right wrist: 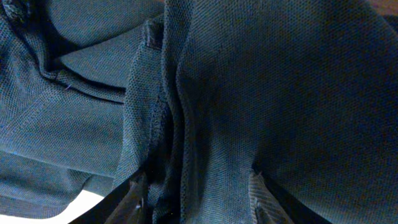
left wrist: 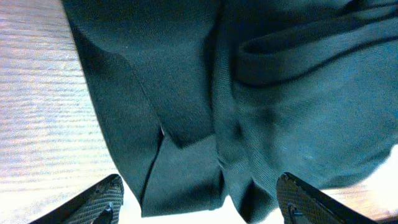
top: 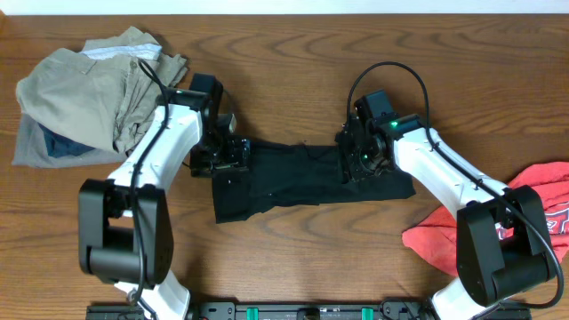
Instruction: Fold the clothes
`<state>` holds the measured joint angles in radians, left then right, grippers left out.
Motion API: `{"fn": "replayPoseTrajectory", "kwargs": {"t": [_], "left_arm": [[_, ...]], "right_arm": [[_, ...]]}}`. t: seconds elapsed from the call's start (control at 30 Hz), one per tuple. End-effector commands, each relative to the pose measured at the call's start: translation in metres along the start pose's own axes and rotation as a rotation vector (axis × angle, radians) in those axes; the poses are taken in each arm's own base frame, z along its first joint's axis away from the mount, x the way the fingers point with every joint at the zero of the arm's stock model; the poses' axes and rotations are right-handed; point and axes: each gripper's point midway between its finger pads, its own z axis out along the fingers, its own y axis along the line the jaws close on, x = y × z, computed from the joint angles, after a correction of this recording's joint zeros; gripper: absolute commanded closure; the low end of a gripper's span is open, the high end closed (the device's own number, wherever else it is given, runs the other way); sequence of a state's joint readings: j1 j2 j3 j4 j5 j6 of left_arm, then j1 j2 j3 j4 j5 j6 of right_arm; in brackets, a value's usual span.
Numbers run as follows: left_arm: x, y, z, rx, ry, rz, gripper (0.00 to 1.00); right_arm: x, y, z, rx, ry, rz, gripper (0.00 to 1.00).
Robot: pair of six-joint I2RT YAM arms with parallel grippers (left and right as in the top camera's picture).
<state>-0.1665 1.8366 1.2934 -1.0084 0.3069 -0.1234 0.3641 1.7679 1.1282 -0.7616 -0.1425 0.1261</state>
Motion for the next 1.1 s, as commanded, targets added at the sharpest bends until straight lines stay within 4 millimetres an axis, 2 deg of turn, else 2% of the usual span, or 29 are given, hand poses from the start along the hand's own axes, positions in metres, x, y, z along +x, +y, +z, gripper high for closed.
{"fn": "replayPoseTrajectory", "kwargs": {"t": [0.0, 0.17, 0.37, 0.63, 0.7, 0.97, 1.0, 1.07], "left_arm": [[0.004, 0.012, 0.019, -0.037, 0.049, 0.005, 0.16], [0.002, 0.030, 0.039, -0.121, 0.086, -0.003, 0.14], [0.005, 0.038, 0.062, -0.138, 0.145, -0.015, 0.14], [0.008, 0.040, 0.072, -0.139, 0.178, -0.030, 0.16], [0.009, 0.035, 0.072, -0.115, 0.182, -0.031, 0.25], [0.009, 0.031, 0.072, -0.092, 0.185, -0.033, 0.90], [0.009, 0.032, 0.072, -0.092, 0.184, -0.033, 0.94], [0.008, 0.031, 0.071, -0.091, 0.180, -0.032, 0.94]], "right_arm": [[0.002, 0.002, 0.002, 0.004, 0.005, -0.001, 0.50], [0.002, 0.002, 0.002, 0.004, 0.005, -0.001, 0.50], [0.002, 0.002, 0.002, 0.004, 0.005, -0.001, 0.50], [0.002, 0.002, 0.002, 0.004, 0.004, -0.001, 0.50], [0.002, 0.002, 0.002, 0.005, 0.004, -0.001, 0.49], [0.002, -0.010, 0.001, 0.072, 0.003, 0.000, 0.49], [0.002, -0.012, 0.001, 0.081, 0.003, 0.001, 0.49], [0.003, -0.014, 0.001, 0.094, 0.006, 0.002, 0.49]]}}
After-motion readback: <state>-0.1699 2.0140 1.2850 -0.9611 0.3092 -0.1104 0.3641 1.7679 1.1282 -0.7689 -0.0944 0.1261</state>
